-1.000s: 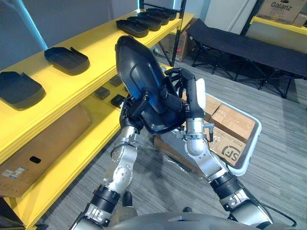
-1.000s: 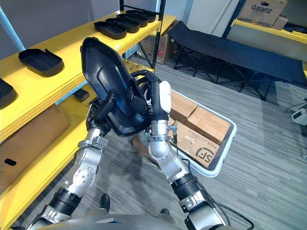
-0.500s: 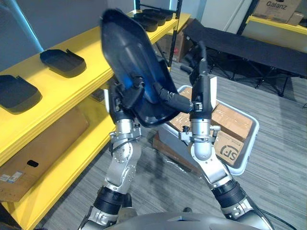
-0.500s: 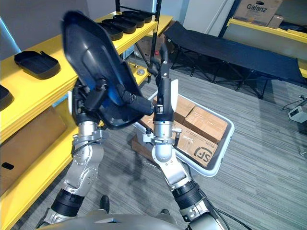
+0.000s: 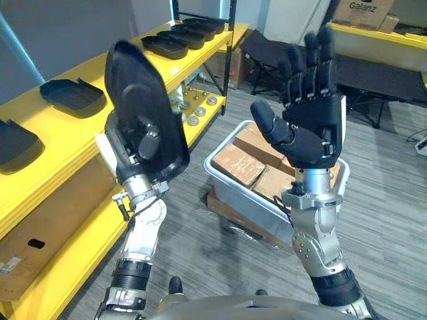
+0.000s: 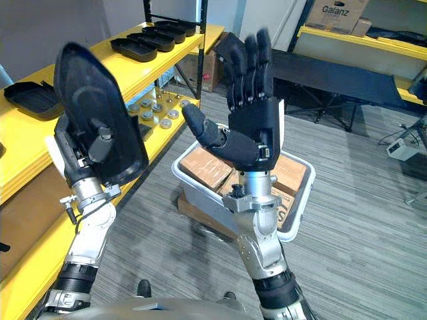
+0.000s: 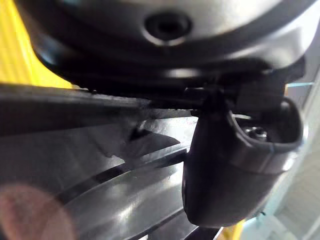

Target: Walk over and take three plastic housings, then place them on the shelf

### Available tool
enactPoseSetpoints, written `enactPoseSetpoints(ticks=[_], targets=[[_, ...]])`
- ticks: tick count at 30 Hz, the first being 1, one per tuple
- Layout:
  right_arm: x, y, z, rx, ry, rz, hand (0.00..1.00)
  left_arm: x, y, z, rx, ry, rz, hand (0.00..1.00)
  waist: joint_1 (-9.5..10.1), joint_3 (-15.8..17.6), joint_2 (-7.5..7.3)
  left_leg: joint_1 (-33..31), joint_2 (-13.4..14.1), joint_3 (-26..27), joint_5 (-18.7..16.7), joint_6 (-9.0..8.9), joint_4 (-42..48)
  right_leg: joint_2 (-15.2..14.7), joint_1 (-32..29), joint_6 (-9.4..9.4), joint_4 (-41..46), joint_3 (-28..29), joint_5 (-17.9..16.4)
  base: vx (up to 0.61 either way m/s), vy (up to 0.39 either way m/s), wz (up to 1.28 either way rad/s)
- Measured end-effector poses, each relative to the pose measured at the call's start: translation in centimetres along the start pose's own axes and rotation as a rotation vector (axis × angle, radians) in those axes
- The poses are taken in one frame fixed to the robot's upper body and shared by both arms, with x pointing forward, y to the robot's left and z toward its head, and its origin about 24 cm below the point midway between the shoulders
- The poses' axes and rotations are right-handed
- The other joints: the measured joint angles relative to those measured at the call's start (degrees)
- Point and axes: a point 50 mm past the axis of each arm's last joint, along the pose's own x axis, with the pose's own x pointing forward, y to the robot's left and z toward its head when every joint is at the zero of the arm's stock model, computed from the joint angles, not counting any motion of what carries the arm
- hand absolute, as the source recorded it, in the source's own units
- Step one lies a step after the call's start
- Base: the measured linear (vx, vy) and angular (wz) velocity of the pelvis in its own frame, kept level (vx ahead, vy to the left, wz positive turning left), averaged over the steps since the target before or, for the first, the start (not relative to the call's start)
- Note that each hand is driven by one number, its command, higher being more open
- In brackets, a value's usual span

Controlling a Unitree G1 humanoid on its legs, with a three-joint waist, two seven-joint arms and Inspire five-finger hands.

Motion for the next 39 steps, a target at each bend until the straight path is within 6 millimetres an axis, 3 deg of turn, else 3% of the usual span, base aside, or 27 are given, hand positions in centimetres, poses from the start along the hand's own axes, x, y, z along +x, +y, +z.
enactPoseSetpoints(ticks=[5, 7, 9, 13, 18, 23, 26, 30, 37, 39], targets=[[-5.8, -3.8, -5.5, -0.312, 0.459, -0.181, 1.00, -1.5, 1.2, -0.7, -0.185, 0.078, -0.020, 0.00, 0.13, 0.0, 0.02, -0.3, 0.1, 1.3, -0.4, -0.04, 0.0, 0.0, -1.1, 0.01, 0.1, 1.2, 0.0, 0.02, -0.009, -0.12], [-8.5, -5.2, -6.9, -0.371, 0.598, -0.240, 1.00, -2.2, 1.8, -0.9, -0.246, 0.111, -0.006, 0.00, 0.16, 0.1, 0.18, -0.4, 0.1, 1.3, -0.4, -0.09, 0.0, 0.0, -1.2, 0.05, 0.1, 1.2, 0.0, 0.02, -0.008, -0.03], [-9.6, -6.1, -6.8, -0.396, 0.637, -0.286, 1.00, -3.0, 2.7, -1.2, -0.270, 0.143, 0.011, 0.00, 0.12, 0.1, 0.53, -0.4, 0.1, 1.2, -0.5, -0.15, 0.0, 0.0, -1.2, 0.23, 0.1, 1.1, 0.0, 0.00, 0.000, 0.00], [-9.1, -7.3, -5.9, -0.433, 0.582, -0.350, 1.00, -3.8, 4.0, -1.3, -0.280, 0.155, 0.028, 0.00, 0.35, 0.0, 0.95, -0.4, -0.1, -0.5, -0.6, -0.21, 0.0, 0.0, -0.1, 0.31, 0.2, -0.2, -0.4, 0.00, -0.012, 0.20], [-8.8, -7.9, -5.8, -0.448, 0.553, -0.384, 1.00, -3.6, 6.5, 0.5, -0.290, 0.068, 0.087, 0.00, 2.02, -0.3, 1.60, -2.3, -0.4, -4.2, -0.5, -0.52, 0.0, 0.0, 0.6, 0.16, 0.2, -4.0, -1.3, -0.03, -0.008, 0.37], [-10.1, -8.2, -7.6, -0.388, 0.642, -0.450, 1.00, -4.1, 9.5, 2.0, -0.317, 0.008, 0.180, 0.00, 5.82, -0.2, 2.37, -4.1, -1.4, -9.9, 0.5, -0.34, 0.0, -0.2, 2.7, 0.48, 1.0, -9.9, -2.6, -0.01, -0.017, 0.59], [-10.0, -8.0, -8.7, -0.358, 0.671, -0.455, 1.00, -5.0, 11.4, 1.4, -0.297, 0.046, 0.241, 0.00, 8.30, 0.0, 2.42, -4.7, -1.5, -12.4, 0.9, -0.46, 0.1, 0.1, 3.6, 0.55, 1.4, -12.1, -3.3, 0.01, -0.038, 0.43], [-8.7, -7.9, -9.4, -0.361, 0.661, -0.424, 1.00, -5.9, 12.9, 0.7, -0.305, 0.098, 0.267, 0.00, 10.14, 0.1, 2.01, -5.1, -1.9, -14.7, 1.2, -0.58, 0.0, 0.0, 4.4, 0.50, 2.1, -14.4, -4.3, -0.02, -0.028, 0.33], [-7.1, -6.1, -10.2, -0.351, 0.635, -0.381, 1.00, -6.1, 12.8, 0.6, -0.301, 0.103, 0.242, 0.00, 11.08, 0.8, 1.90, -5.2, -1.4, -14.8, 1.1, -0.29, 0.2, -0.2, 3.4, 0.20, 5.1, -14.1, -5.9, -0.01, -0.012, 0.02], [-7.3, -5.3, -10.6, -0.336, 0.651, -0.338, 1.00, -6.1, 11.9, 0.7, -0.325, 0.108, 0.207, 0.00, 10.56, 1.8, 2.33, -6.1, -1.3, -15.7, 2.1, 0.80, 0.2, 0.0, 3.8, 0.33, 6.4, -16.4, -7.1, -0.06, -0.049, 0.37]])
